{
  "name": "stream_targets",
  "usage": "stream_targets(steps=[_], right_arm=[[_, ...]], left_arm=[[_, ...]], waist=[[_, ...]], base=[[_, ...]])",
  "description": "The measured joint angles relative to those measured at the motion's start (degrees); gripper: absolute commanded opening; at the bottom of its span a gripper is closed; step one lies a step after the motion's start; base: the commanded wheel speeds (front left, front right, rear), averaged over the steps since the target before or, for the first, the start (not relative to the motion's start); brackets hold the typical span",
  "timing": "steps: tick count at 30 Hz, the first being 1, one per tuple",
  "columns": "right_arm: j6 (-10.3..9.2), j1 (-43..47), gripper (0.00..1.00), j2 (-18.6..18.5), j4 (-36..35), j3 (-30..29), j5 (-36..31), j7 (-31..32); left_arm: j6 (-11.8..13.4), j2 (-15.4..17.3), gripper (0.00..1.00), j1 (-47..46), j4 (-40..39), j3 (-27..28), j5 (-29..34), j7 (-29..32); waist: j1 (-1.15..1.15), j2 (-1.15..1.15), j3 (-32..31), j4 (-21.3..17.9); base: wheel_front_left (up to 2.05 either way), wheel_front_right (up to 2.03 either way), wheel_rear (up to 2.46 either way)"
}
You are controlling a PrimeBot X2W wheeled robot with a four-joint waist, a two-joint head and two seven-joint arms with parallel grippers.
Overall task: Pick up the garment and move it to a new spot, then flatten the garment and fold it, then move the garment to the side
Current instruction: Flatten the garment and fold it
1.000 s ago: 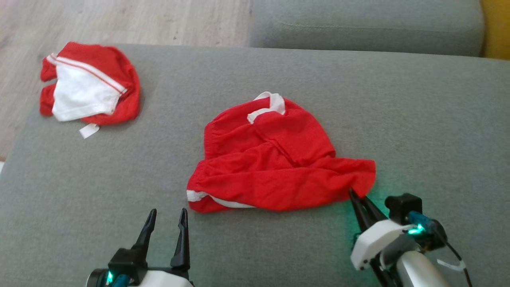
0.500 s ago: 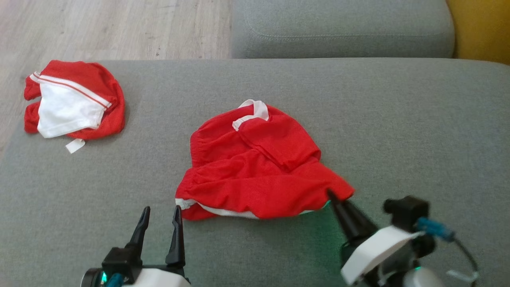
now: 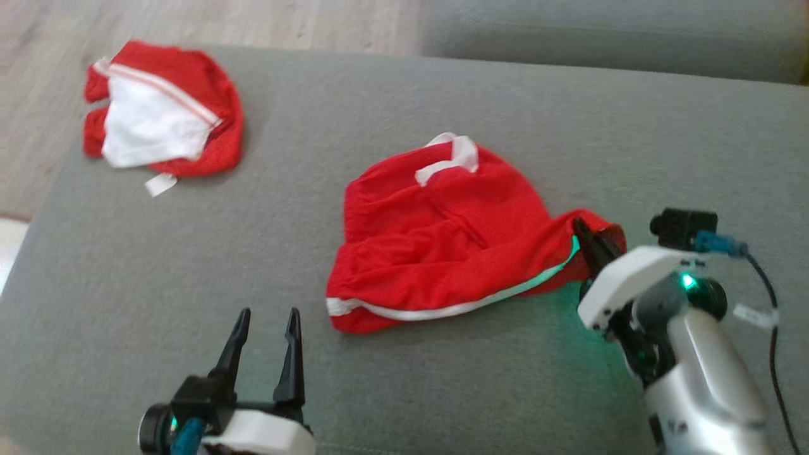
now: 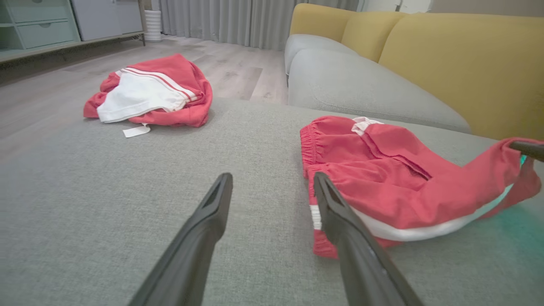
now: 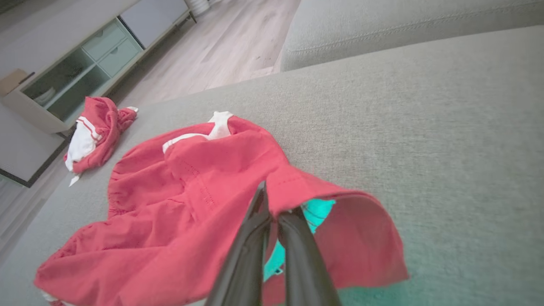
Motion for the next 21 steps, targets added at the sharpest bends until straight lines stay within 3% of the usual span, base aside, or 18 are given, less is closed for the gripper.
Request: stream_targets(steps=[7, 8, 9, 10, 16, 21], right_arm=[[0.0, -8.18, 0.0, -0.07, 12.3, -2.56, -3.02, -0.99], [0.0, -9.52, 0.37, -0.1, 14.05, -2.88, -4.08, -1.55], [0.0, -10.87, 0.37, -0.11, 15.67, -3.13, -5.33, -2.34], [0.0, -12.12, 1.0, -0.11, 17.05, -3.24, -6.27, -3.15], [0.0, -15.11, 1.0, -0.14, 21.19, -1.93, -6.62, -9.72], [0.0, -13.82, 1.0, -0.22, 20.17, 0.15, -5.73, -15.21]], left_arm=[[-0.93, -1.48, 1.0, -1.6, 0.8, -0.45, 0.58, -0.09], [-0.94, -1.64, 1.0, -1.71, 0.97, -0.56, 0.59, -0.09], [-0.97, -1.74, 1.0, -1.91, 1.21, -0.59, 0.59, -0.21], [-0.98, -1.79, 1.0, -2.2, 1.47, -0.58, 0.59, -0.52], [-1.43, -2.41, 1.0, -2.53, 1.83, -0.64, 1.05, -0.58], [-1.48, -2.49, 1.0, -2.29, 2.09, -0.6, 1.05, -0.59]], waist=[[0.0, 0.0, 2.25, 3.71], [0.0, 0.0, 2.59, 4.2], [0.0, 0.0, 2.93, 4.61], [0.01, 0.0, 3.21, 4.94], [-0.01, 0.0, 2.96, 4.4], [0.0, 0.0, 1.84, 1.88]], base=[[0.0, 0.0, 0.0], [0.0, 0.0, 0.0], [0.0, 0.0, 0.0], [0.0, 0.0, 0.0], [0.0, 0.0, 0.0], [0.0, 0.0, 0.0]])
